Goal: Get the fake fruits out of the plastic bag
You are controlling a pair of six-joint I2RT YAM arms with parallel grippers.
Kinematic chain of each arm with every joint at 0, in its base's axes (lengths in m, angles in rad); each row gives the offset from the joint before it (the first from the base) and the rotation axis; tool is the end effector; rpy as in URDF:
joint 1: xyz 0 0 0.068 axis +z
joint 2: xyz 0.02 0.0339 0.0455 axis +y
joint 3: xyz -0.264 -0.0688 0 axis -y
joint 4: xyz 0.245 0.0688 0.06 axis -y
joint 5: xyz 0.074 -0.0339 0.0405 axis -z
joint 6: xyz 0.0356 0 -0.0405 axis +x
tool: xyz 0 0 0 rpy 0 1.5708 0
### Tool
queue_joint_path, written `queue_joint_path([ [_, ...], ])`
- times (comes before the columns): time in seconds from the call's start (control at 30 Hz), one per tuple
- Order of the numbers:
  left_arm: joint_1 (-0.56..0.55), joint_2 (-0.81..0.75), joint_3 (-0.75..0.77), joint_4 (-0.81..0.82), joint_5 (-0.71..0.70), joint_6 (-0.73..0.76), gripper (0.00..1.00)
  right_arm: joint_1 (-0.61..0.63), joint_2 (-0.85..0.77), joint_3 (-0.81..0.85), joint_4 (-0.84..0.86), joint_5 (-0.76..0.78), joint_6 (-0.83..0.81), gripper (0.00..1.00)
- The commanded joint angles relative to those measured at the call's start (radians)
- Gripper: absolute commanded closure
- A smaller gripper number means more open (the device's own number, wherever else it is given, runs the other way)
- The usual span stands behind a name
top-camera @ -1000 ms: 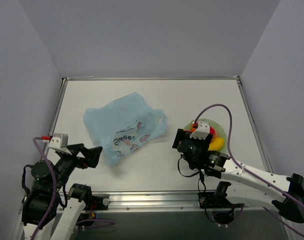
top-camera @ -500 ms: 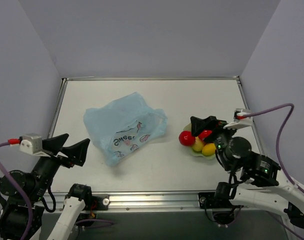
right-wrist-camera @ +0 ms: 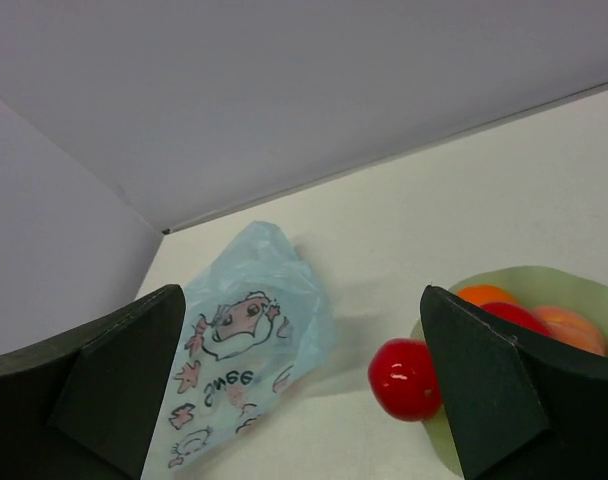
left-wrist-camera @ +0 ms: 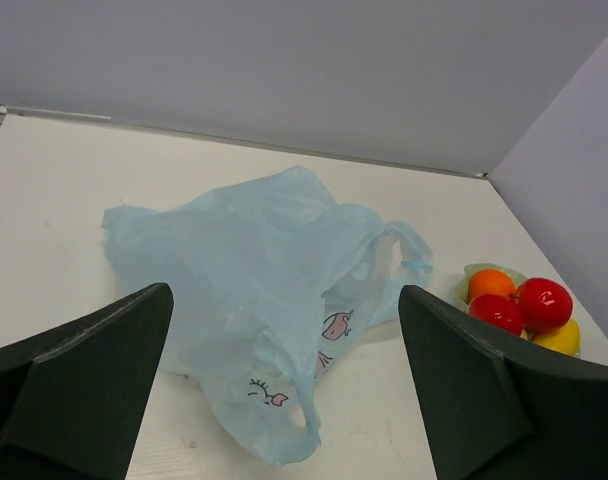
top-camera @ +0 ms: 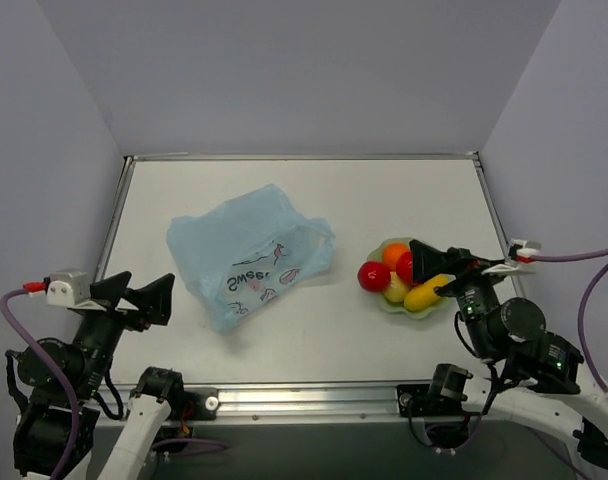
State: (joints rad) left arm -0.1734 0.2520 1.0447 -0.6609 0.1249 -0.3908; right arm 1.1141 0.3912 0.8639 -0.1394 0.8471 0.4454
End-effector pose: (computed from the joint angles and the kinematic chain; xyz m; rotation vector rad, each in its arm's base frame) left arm 0.0012 -0.0047 0.4103 -0.0548 1.4624 -0.5514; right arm 0.0499 0.0412 0.4111 0.3185 1.3596 0.7868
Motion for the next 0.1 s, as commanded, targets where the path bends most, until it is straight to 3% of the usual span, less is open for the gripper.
queue_joint_path([
  [0.0, 0.008, 0.039, 0.017, 0.023, -0.014, -0.005, 0.06, 0.006, 0.084, -0.003, 0.034, 0.078, 0.007, 0.00],
  [0.07, 0.008, 0.058, 0.031, 0.029, -0.011, -0.006, 0.06, 0.006, 0.139, 0.006, 0.043, 0.084, -0.010, 0.00],
])
